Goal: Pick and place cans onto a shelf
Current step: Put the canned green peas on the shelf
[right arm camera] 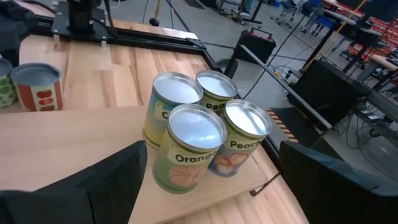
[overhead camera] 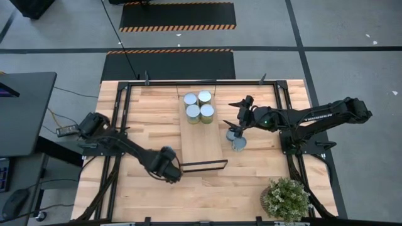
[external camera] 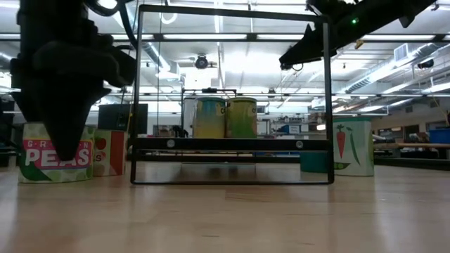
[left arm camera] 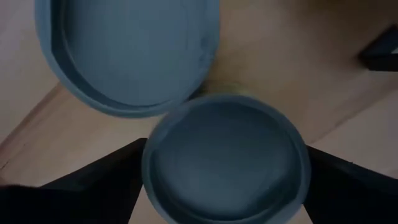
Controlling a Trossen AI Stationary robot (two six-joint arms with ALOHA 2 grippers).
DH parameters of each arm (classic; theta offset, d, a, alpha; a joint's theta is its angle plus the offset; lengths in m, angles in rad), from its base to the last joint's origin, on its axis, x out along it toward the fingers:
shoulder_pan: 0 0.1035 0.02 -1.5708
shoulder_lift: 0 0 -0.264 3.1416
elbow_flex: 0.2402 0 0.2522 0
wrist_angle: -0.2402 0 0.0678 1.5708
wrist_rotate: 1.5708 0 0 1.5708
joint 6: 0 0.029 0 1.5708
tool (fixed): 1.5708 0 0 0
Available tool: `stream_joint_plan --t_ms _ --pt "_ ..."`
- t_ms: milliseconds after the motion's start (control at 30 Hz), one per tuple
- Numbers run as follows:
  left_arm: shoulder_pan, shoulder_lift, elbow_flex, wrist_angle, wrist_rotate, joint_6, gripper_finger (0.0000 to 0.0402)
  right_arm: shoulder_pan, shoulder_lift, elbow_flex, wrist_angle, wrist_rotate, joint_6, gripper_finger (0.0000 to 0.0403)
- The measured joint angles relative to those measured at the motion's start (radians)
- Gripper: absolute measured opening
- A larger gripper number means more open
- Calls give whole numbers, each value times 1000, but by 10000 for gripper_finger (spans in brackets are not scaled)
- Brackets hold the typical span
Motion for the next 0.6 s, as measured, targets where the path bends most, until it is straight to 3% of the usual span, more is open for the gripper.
stream_joint_plan --t_ms 400,600 --pt "7 -1 0 -44 44 77 294 0 0 -1 10 0 6 373" --pt "6 -60 -1 -115 133 185 290 0 0 -1 8 0 11 373"
